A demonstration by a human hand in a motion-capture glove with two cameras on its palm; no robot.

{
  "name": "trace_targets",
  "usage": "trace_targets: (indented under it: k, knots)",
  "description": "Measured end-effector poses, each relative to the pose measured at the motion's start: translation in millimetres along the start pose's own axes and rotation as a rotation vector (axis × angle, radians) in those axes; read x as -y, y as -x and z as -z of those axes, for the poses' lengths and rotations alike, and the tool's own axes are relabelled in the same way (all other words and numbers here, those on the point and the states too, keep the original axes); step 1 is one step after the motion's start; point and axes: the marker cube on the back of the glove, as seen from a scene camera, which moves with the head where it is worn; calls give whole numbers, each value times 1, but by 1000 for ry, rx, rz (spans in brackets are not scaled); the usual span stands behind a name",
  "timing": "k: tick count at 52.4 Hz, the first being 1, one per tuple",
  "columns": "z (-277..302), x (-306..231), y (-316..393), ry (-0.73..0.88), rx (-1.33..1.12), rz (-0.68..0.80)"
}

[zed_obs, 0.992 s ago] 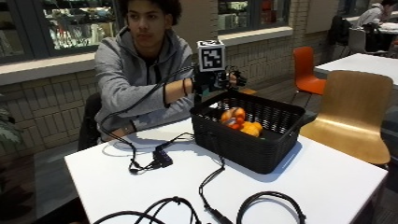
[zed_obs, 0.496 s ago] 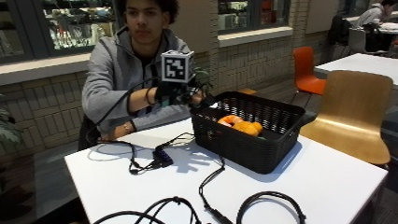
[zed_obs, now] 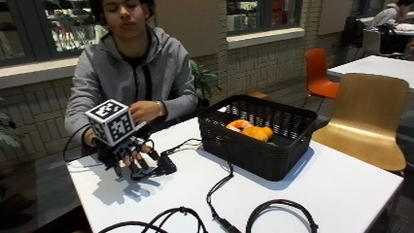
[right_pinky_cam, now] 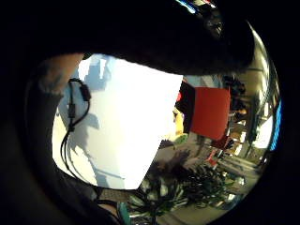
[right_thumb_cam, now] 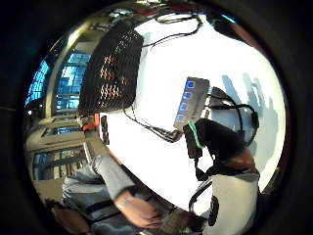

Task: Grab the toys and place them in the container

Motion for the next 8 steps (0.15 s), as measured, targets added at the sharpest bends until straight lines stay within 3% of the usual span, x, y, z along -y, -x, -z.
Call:
trace_targets:
  k: [8]
  knots:
    - [-17,1,-15,10,113,-33]
